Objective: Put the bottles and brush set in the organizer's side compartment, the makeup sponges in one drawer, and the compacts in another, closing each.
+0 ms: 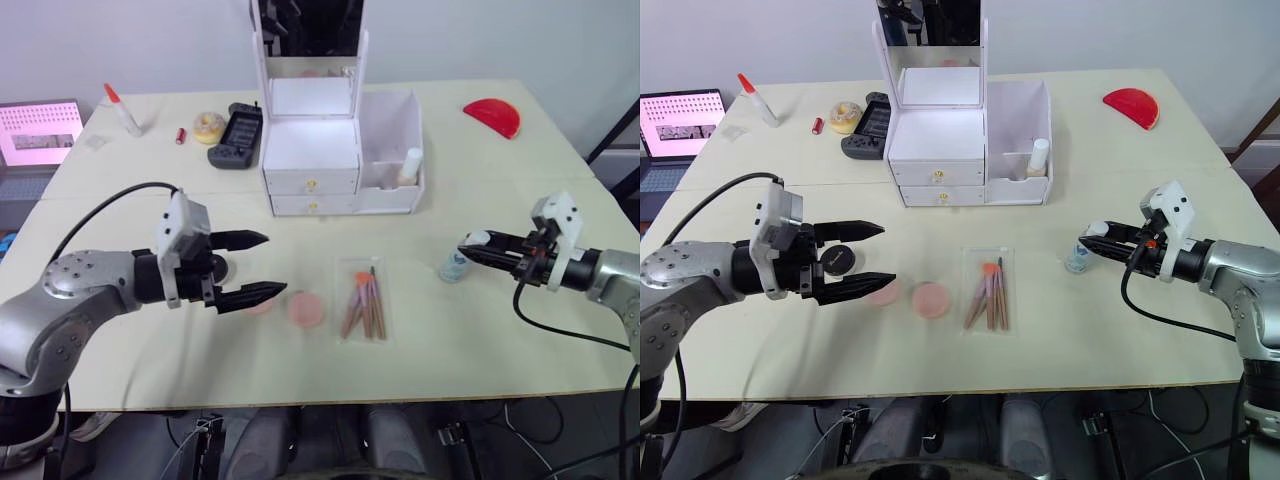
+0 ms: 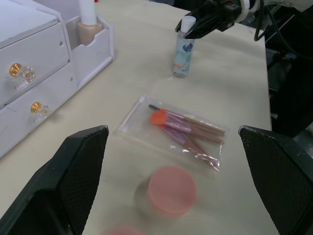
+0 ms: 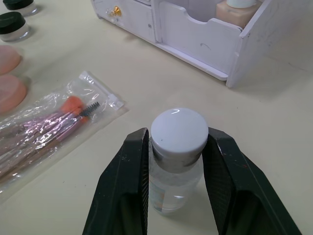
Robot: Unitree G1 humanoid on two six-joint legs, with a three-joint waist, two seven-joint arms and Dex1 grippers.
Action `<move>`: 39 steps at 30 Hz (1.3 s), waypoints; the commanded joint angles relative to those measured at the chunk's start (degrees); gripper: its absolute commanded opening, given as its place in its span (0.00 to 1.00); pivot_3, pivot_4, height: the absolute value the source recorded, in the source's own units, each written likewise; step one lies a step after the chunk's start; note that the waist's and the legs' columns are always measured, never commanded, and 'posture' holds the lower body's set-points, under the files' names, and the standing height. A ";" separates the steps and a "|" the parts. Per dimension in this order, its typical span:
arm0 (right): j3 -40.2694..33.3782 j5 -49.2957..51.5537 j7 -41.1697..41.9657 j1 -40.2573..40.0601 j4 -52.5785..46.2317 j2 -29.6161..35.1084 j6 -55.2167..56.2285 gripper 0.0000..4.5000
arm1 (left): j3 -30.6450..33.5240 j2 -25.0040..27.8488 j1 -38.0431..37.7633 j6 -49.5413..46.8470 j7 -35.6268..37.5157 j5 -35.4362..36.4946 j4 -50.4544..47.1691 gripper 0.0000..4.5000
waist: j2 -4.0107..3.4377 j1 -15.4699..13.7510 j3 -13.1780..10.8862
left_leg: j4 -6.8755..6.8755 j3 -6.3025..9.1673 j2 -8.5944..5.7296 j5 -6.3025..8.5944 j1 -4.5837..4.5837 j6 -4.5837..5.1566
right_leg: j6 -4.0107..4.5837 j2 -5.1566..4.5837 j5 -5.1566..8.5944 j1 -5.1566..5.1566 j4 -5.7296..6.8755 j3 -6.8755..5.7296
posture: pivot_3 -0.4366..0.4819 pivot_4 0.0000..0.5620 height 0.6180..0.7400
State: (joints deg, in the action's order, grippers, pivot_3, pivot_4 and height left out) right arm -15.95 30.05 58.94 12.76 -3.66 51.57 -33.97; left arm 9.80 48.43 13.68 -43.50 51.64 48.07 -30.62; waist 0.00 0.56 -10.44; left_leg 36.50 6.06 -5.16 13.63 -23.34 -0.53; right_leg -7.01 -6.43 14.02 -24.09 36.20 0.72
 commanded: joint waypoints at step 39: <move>21.89 -21.55 -9.81 55.94 46.62 -22.52 11.19 0.23 | 4.88 0.79 1.60 -1.47 -6.85 4.11 -3.26 1.00 | 0.01 0.61 0.00 | -0.10 0.00 -0.04 -0.07 -0.09 -0.12 | -0.05 0.05 -0.11 -0.36 0.24 0.08 | 0.48 0.27 0.98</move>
State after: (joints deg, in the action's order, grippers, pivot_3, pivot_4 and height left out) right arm 6.45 9.20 49.24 66.99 43.63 29.40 -24.57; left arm 12.61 48.66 15.30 -44.87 45.06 51.12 -32.27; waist 0.01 1.17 -10.43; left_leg 36.39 6.06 -5.20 13.56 -23.43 -0.66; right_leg -7.06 -6.39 13.91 -24.46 36.44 0.80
